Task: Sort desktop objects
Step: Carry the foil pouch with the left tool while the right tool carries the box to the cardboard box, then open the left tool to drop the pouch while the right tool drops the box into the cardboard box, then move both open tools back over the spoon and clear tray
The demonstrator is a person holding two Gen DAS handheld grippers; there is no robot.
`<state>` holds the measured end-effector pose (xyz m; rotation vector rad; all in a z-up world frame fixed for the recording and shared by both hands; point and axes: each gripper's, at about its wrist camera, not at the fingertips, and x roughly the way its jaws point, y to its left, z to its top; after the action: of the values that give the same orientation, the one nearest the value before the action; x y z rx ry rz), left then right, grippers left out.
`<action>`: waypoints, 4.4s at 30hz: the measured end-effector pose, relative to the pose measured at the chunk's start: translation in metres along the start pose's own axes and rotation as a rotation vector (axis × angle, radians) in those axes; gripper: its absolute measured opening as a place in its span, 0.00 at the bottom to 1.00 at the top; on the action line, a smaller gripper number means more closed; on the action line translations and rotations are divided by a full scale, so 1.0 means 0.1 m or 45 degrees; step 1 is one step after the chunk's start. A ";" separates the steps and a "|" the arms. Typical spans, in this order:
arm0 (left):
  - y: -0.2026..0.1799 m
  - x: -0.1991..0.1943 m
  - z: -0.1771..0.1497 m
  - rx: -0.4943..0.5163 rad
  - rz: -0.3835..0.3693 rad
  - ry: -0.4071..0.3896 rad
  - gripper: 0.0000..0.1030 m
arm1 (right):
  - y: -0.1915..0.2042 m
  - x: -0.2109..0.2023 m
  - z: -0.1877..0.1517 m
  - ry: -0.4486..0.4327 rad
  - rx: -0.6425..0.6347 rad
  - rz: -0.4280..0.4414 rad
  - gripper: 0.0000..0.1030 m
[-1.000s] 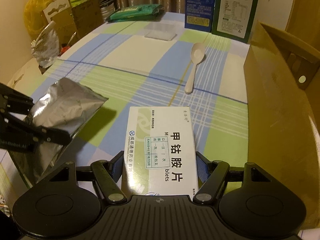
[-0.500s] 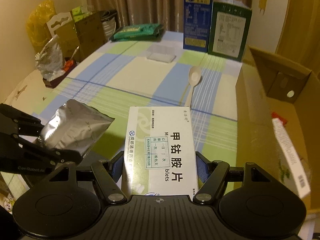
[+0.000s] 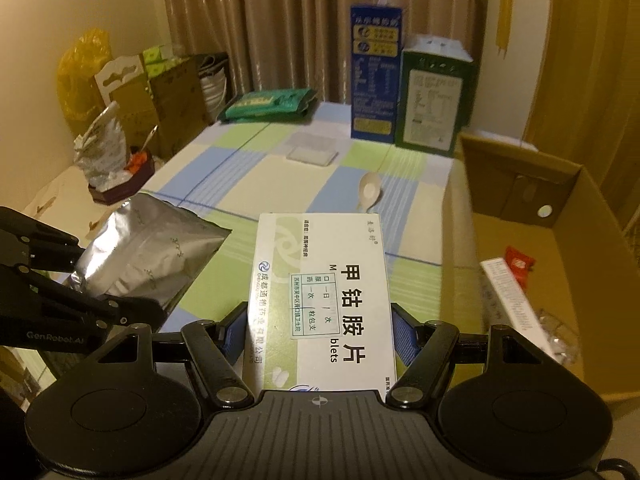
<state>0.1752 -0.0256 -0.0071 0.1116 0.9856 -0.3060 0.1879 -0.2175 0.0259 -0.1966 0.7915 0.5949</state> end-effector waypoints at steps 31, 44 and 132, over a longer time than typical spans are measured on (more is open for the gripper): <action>-1.81 0.12 1.20 0.135 -0.299 -0.119 0.30 | -1.80 -1.05 -0.18 -0.113 0.228 -0.309 0.66; -1.96 0.53 1.63 -0.005 -0.380 -0.109 0.30 | -2.12 -0.94 -0.05 -0.102 0.251 -0.335 0.66; 0.91 -0.12 0.22 -0.114 0.269 -0.311 0.99 | 0.15 0.23 0.64 -0.165 0.074 -0.055 0.98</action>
<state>0.2140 0.0590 0.0111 0.0936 0.7367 -0.0787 0.2305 -0.1710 0.0546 -0.1207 0.6769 0.5378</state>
